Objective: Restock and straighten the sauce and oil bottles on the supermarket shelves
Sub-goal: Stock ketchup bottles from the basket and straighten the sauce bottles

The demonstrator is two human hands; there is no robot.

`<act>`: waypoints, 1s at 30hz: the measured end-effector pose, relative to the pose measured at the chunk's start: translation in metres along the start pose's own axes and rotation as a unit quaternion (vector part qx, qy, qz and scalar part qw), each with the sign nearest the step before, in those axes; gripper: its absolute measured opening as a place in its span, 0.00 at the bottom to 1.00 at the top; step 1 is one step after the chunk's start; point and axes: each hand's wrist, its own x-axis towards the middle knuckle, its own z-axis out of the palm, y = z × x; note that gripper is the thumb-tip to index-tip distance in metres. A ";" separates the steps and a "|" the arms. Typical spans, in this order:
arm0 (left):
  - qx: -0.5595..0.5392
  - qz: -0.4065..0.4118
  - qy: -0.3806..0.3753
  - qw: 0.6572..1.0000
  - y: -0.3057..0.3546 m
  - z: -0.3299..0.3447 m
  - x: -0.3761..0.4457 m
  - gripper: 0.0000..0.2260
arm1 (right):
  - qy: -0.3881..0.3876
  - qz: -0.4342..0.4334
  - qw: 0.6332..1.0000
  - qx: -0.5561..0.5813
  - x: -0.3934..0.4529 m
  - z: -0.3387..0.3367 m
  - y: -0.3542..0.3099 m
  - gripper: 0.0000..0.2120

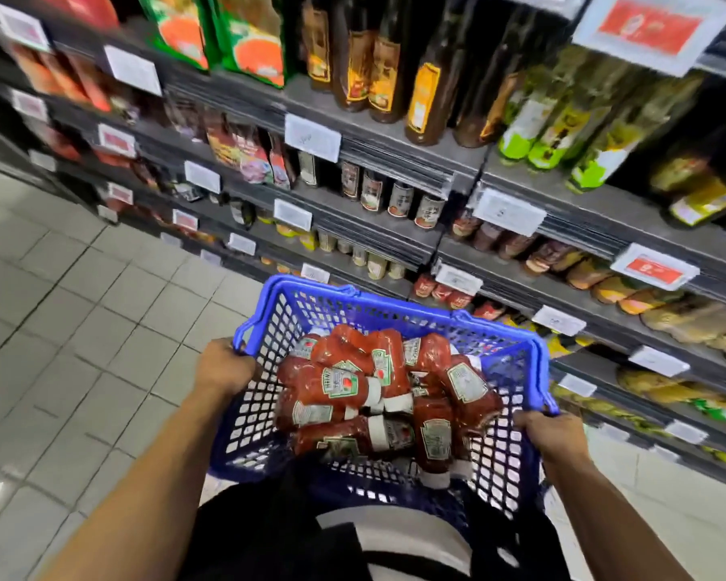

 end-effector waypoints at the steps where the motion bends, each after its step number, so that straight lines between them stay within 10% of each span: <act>1: 0.001 0.007 -0.005 1.000 -0.002 -0.012 0.012 0.09 | 0.008 0.000 1.000 -0.002 -0.015 0.008 -0.006 0.13; 30: 0.029 0.066 -0.038 0.997 -0.057 -0.266 0.292 0.05 | 0.016 0.081 0.990 0.117 -0.237 0.292 -0.154 0.13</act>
